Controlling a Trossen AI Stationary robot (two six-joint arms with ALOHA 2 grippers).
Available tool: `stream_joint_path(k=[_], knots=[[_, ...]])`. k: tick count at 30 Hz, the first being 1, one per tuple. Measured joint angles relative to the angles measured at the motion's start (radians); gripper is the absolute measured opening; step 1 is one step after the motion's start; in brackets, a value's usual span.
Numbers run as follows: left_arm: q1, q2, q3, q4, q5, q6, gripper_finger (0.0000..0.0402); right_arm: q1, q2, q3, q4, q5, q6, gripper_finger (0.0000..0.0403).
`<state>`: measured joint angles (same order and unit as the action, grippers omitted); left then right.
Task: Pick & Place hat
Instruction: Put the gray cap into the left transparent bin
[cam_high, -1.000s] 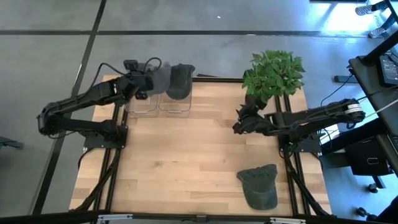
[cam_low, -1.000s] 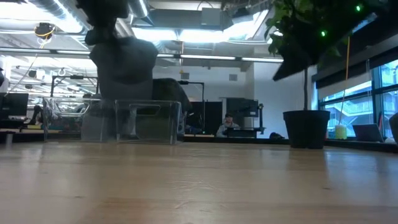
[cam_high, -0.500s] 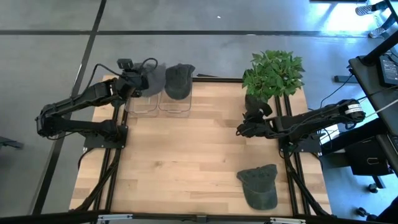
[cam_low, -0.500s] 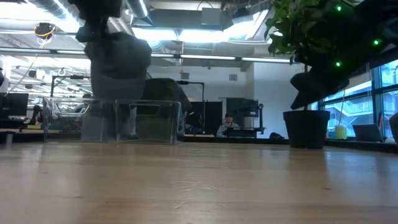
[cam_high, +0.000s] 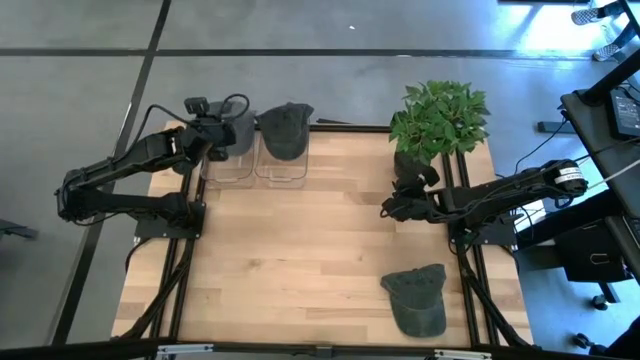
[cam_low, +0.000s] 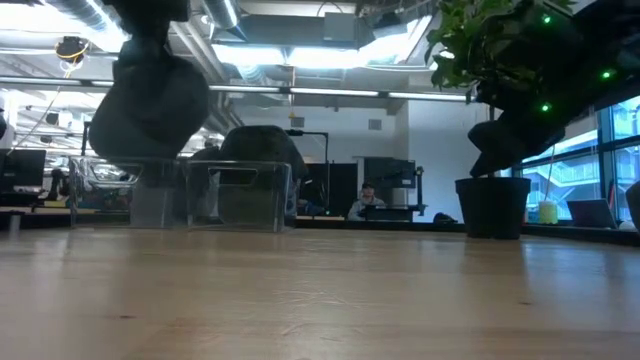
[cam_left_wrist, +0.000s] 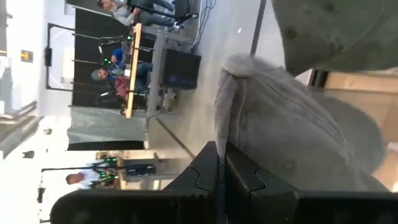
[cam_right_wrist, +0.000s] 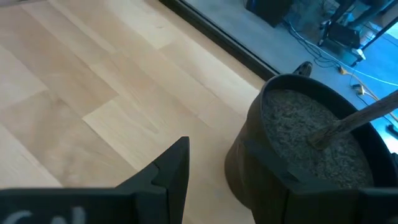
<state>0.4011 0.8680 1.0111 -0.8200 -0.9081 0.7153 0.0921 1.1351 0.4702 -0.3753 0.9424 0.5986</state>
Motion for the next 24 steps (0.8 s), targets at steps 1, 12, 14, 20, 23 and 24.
stream_joint_path(k=[1, 12, 14, 20, 23, 24], knots=[[0.0, 0.0, 0.0, 0.0, 0.009, -0.01, 0.0004, 0.0, 0.0, 0.0, 0.0, 0.0, 0.0, 0.0138], [-0.055, -0.017, 0.0, 0.0, 0.105, -0.025, 0.0004, 0.0, 0.0, 0.0, -0.001, -0.002, -0.002, 0.0138], [-0.072, -0.025, 0.0, 0.001, 0.095, -0.025, 0.0004, 0.0, 0.0, 0.0, -0.001, -0.001, -0.002, 0.0138], [-0.087, -0.047, 0.0, 0.001, 0.123, -0.059, 0.0004, 0.0, 0.0, 0.0, -0.002, -0.003, -0.003, 0.0138], [-0.086, -0.046, 0.0, -0.005, 0.135, -0.076, 0.0004, 0.0, 0.0, 0.0, -0.002, -0.003, -0.002, 0.0138], [-0.086, -0.044, 0.0, -0.013, 0.125, -0.078, 0.0004, 0.0, 0.0, 0.0, -0.002, -0.003, -0.003, 0.0138]])
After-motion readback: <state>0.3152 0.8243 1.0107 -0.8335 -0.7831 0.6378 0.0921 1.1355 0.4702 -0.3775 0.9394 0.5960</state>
